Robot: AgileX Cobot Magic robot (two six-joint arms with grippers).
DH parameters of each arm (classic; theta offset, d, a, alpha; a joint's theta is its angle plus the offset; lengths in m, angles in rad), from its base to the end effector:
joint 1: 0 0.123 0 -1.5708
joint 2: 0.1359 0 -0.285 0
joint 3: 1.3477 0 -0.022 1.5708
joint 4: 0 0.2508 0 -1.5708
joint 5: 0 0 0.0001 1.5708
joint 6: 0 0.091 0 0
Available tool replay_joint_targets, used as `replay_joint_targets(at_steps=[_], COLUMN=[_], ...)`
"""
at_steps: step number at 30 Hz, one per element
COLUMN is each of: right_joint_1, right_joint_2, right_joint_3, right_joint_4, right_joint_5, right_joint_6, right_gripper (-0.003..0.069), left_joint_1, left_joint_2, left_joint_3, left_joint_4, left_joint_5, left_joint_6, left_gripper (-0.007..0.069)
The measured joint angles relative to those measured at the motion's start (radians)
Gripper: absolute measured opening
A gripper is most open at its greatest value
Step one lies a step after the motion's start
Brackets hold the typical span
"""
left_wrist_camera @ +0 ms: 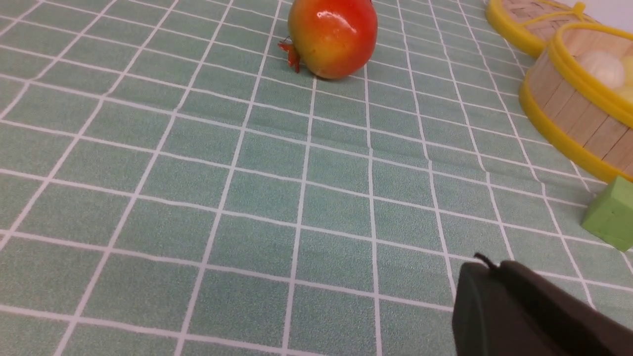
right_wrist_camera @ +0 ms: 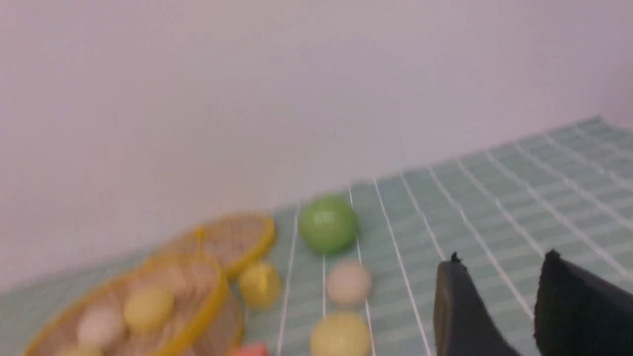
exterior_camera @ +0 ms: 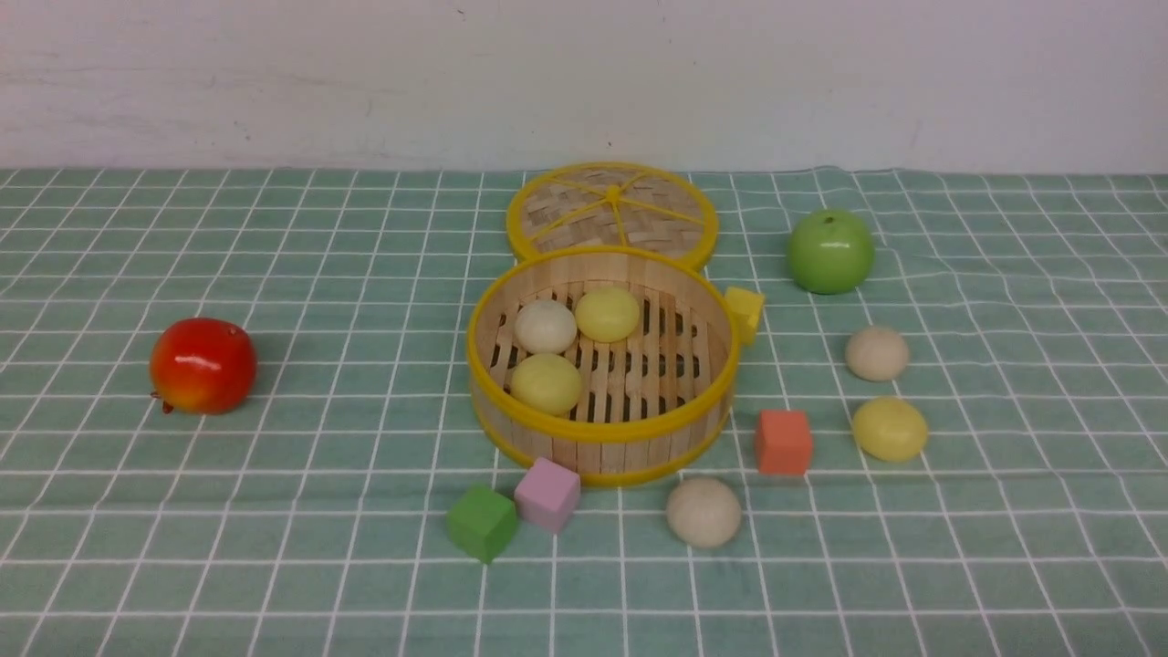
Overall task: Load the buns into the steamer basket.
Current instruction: Use the right arm to grab a steamed stuffed bun
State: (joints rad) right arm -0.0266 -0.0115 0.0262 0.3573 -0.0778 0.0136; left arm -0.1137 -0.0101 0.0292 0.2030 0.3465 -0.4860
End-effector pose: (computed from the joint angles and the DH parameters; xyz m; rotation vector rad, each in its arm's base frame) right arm 0.0557 -0.0039 0.2116 0.3038 1.3980 0.2636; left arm 0.0538 0.0001 0.1733 -0.2149 1.8352 -0.2225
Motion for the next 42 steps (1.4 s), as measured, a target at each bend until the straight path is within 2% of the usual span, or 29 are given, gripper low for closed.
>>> replay_joint_targets(at_steps=[6,11,14,19,22,25,28,32,35,36,39,42], right_joint_1=[0.000,0.000,0.000,0.000,0.000,0.000,0.000,0.000,0.000,0.002,0.036,0.125], right_joint_2=[0.000,0.062,0.158,0.444,0.628,0.797,0.911,1.100,1.224,1.266,1.373,1.465], right_joint_3=[-0.005,-0.140,-0.270,-0.571,-0.686,-0.752,-0.774,-0.788,-0.819,-0.833,-0.909,-1.013], right_joint_4=[0.031,0.129,0.147,0.079,0.059,0.078,0.144,0.462,0.690,0.744,0.794,0.704], right_joint_5=[-0.157,-0.152,-0.072,0.265,0.502,0.644,0.670,0.705,0.812,0.845,0.887,0.890], right_joint_6=[-0.026,-0.004,-0.001,0.000,0.000,-0.029,-0.101,-0.423,-0.680,-0.723,-0.780,-0.728], right_gripper=[0.0240,0.0240,0.0240,0.0240,0.0240,0.0240,0.0240,0.0240,0.0240,0.0240,0.0240,0.0240], left_joint_1=[0.000,0.000,0.000,0.000,0.000,0.000,0.000,0.000,0.000,0.000,0.000,0.000], left_joint_2=[0.000,0.000,0.000,0.000,0.000,0.000,0.000,0.000,0.000,0.000,0.000,0.000], left_joint_3=[0.000,0.001,0.001,0.001,0.001,0.001,0.001,0.001,0.001,0.001,0.001,0.001], left_joint_4=[0.001,0.001,0.001,0.001,0.002,0.003,0.003,0.003,0.003,0.003,0.004,0.004], left_joint_5=[0.005,0.007,0.007,0.007,0.007,0.007,0.007,0.007,0.007,0.007,0.007,0.007], left_joint_6=[0.000,0.000,0.000,0.000,0.000,0.000,0.000,0.000,0.000,0.000,0.000,0.000], left_gripper=[0.0022,0.0022,0.0022,0.0022,0.0026,0.0029,0.0033,0.0039,0.0039,0.0040,0.0045,0.0049])
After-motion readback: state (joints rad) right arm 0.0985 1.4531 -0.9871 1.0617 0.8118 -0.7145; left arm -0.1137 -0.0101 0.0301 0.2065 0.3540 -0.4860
